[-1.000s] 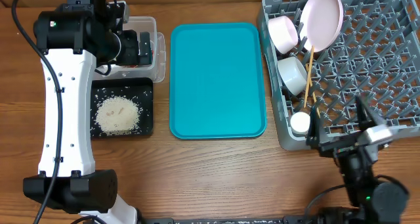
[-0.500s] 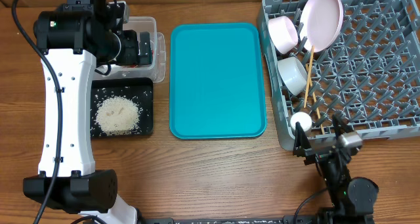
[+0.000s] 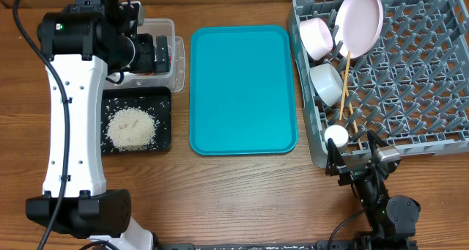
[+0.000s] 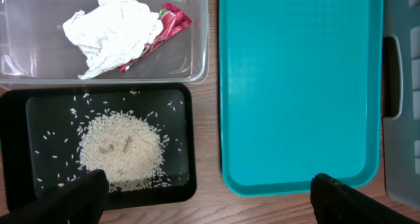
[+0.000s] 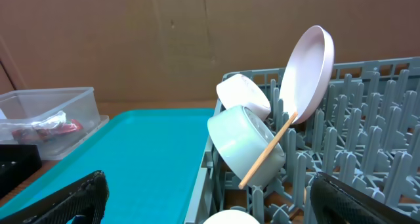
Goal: Sort waste into correct bins and load items into the dishwasher
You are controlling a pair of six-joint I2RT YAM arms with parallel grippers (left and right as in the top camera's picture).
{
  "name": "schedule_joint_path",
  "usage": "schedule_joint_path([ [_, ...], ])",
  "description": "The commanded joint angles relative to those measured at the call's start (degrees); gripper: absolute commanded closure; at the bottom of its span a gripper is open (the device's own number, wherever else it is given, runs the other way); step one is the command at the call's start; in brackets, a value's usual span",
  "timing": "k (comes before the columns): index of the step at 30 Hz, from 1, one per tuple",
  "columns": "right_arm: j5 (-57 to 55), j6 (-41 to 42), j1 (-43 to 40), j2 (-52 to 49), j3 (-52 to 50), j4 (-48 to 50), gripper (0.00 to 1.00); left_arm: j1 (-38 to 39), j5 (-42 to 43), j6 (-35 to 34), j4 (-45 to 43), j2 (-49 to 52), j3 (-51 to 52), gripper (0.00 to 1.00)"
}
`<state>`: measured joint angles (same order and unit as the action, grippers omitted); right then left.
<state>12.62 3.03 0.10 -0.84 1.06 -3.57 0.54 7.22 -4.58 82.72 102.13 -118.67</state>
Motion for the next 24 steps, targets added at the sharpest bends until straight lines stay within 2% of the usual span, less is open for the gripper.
schedule_joint_path([
  [1, -0.59, 0.44, 0.22, 0.68, -0.61, 0.2, 0.0, -0.15, -0.2, -0.59, -0.22, -1.18, -1.07, 0.0],
  [19, -0.59, 0.44, 0.22, 0.68, -0.61, 0.2, 0.0, -0.13, -0.2, -0.59, -0.22, -1.86, -1.07, 0.0],
  [24, -0.59, 0.44, 0.22, 0.68, -0.61, 0.2, 0.0, -0.15, -5.86, 0.02, 0.96, -5.68, -1.05, 0.0],
])
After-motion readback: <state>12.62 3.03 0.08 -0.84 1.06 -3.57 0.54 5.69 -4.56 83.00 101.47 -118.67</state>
